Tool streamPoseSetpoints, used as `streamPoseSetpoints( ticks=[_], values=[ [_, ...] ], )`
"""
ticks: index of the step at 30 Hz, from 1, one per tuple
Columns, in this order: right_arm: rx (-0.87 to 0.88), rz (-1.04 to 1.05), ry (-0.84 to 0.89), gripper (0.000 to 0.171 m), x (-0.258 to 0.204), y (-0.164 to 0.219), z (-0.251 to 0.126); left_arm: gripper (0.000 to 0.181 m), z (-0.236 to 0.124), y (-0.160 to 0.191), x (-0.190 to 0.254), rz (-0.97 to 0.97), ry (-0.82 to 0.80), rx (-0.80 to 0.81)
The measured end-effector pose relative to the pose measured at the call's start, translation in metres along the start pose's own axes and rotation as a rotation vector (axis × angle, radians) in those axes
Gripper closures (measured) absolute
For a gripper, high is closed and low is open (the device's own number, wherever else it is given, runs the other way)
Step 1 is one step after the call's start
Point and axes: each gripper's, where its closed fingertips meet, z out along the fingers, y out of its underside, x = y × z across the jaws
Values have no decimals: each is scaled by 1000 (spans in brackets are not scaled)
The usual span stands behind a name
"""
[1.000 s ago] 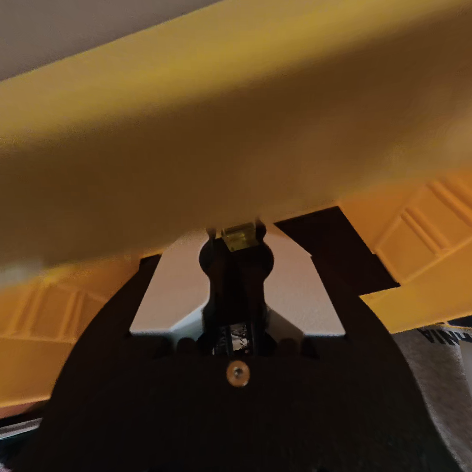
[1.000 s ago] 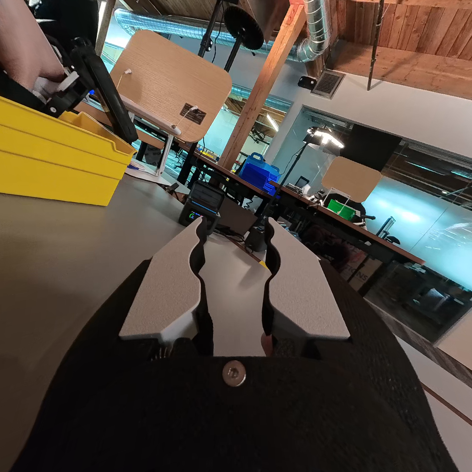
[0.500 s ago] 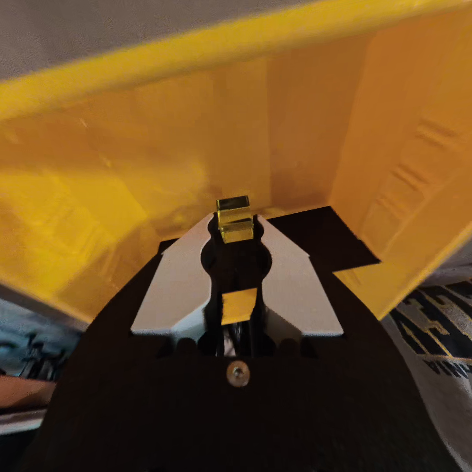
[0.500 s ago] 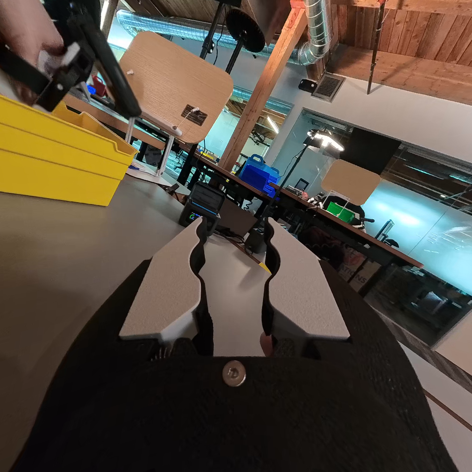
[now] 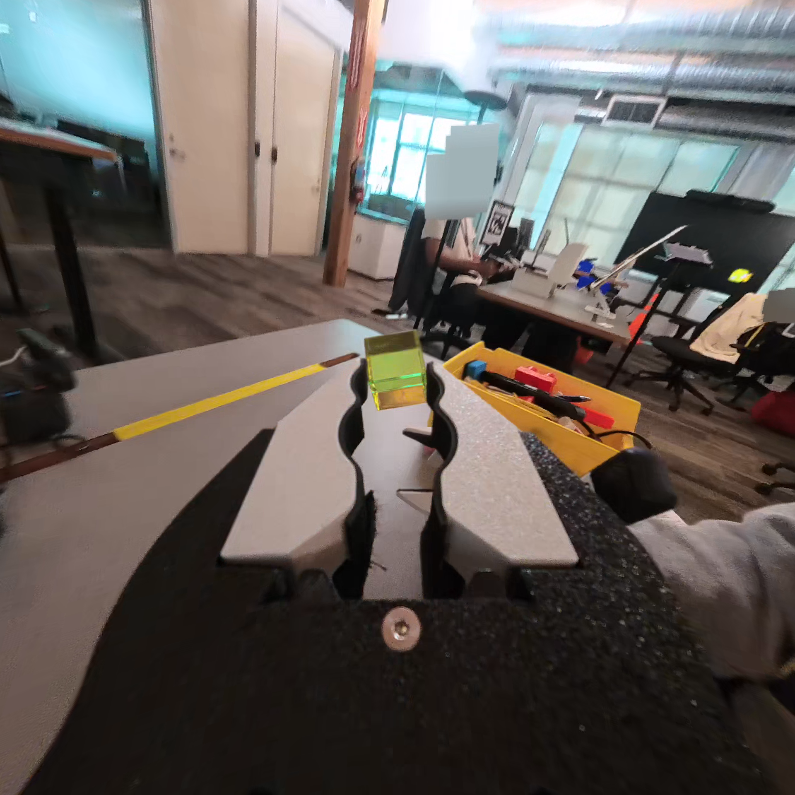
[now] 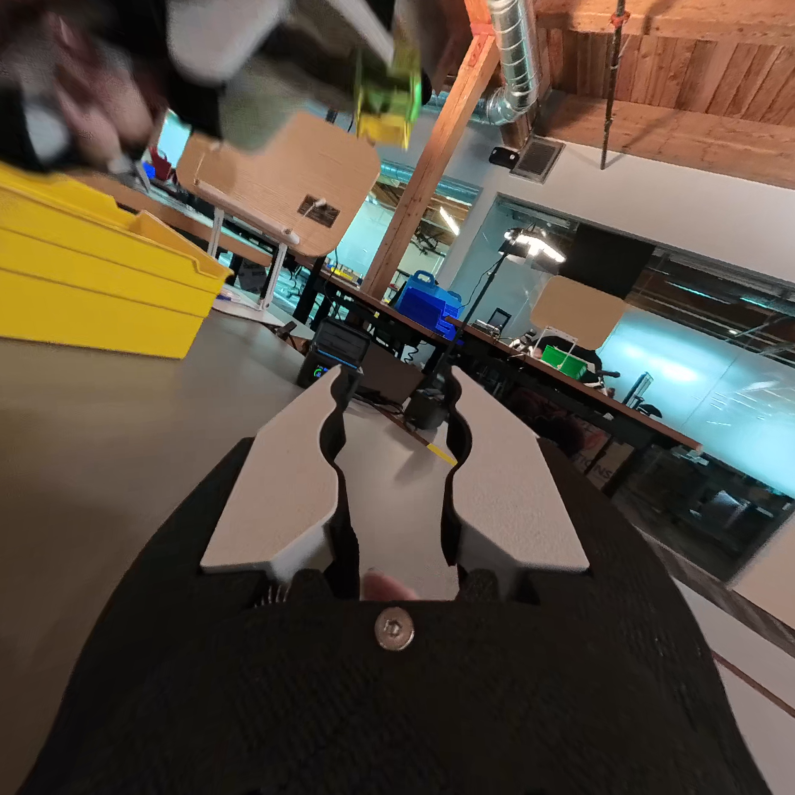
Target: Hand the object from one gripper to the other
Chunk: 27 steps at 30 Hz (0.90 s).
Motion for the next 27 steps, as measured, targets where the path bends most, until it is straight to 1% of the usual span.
streamPoseSetpoints(
  ticks=[2,4,7,10,12,16,18,19,23,26,27],
  values=[
    [5,-10,-7,128,1,-3,-13,157,13,19,18,-14,108,79],
    [-7,-43,-36,127,-1,-3,-24,157,20,36,28,-76,240,162],
    [-13,-80,-77,126,-5,-4,-35,157,28,65,29,-231,403,181],
    [9,-124,-84,124,-6,-8,-36,157,31,84,30,-320,501,126],
    [28,-173,-89,123,-10,-12,-32,157,33,90,25,-368,506,94],
    [27,-240,-69,123,-11,-13,-24,156,36,103,21,-583,536,61],
    [17,-253,-73,124,-13,-12,-23,157,34,100,25,-659,599,71],
    [8,-266,-71,125,-13,-11,-22,157,33,98,25,-671,603,82],
    [6,-271,-69,128,-12,-11,-23,157,34,102,29,-709,639,37],
    [0,-262,-62,144,-8,-12,-24,157,33,103,30,-722,648,28],
    [-8,-230,-75,145,-8,-11,-23,156,34,103,30,-713,638,28]
  ],
)
